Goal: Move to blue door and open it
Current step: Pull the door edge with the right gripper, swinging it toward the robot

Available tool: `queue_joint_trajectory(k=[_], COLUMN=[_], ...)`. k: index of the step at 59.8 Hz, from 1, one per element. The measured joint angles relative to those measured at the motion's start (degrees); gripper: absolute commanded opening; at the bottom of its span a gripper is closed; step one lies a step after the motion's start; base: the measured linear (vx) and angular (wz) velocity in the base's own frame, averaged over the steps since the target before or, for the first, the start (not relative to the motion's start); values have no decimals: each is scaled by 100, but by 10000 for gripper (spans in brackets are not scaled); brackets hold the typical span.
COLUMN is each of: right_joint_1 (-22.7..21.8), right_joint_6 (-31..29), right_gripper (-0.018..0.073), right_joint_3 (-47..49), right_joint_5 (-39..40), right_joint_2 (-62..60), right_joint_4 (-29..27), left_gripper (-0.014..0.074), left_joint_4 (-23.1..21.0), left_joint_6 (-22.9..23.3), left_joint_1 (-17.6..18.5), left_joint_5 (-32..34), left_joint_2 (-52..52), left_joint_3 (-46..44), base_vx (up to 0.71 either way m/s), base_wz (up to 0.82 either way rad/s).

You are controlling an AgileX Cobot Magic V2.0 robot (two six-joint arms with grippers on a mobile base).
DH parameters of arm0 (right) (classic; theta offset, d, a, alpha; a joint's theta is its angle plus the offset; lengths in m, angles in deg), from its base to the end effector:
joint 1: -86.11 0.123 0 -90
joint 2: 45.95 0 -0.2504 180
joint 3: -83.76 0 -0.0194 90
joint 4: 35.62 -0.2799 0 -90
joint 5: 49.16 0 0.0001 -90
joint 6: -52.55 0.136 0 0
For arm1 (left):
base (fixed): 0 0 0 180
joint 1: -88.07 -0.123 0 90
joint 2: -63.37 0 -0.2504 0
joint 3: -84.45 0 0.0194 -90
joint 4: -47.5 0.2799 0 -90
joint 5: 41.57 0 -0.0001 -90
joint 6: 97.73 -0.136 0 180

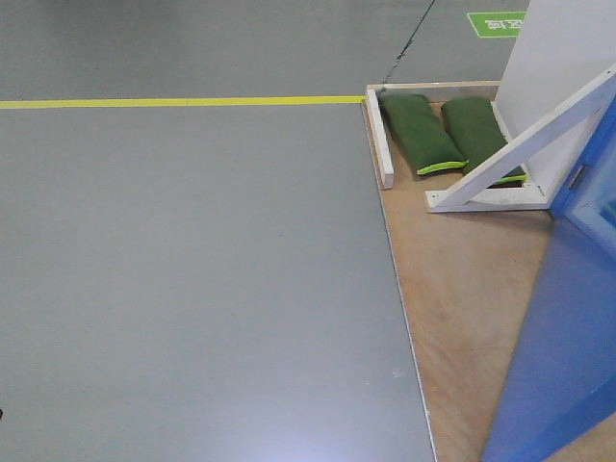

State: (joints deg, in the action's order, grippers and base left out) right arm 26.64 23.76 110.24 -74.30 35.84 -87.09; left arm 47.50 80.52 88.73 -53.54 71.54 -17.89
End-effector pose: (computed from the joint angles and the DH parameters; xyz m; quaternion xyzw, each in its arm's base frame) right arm 0.1940 -0.2398 0.5865 0.2629 0.5311 -0.1780 0.7856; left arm 0.1646 -0.0019 0.1797 0.0158 0.7534 0.0063 0.6573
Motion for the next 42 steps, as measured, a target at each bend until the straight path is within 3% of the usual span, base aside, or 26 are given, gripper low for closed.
queue_joint_trajectory(k=[16, 30, 42], right_joint_1=[-21, -88, 19], right_joint_6=[22, 165, 119], right_gripper=[-8, -8, -8], right_joint_3=[0, 0, -2], right_joint_5=[451, -149, -965], right_joint_2=[1, 44, -58], right_joint_4=[6, -699, -834], left_gripper=[70, 70, 70], left_joint_4=[0, 0, 0], left_joint_6=[0, 0, 0], left_joint_1=[0, 0, 0], left_joint_5=[0, 0, 0], left_joint_2=[0, 0, 0], left_joint_3=[0, 0, 0], base_vx=[0, 0, 0], base_wz=[0, 0, 0])
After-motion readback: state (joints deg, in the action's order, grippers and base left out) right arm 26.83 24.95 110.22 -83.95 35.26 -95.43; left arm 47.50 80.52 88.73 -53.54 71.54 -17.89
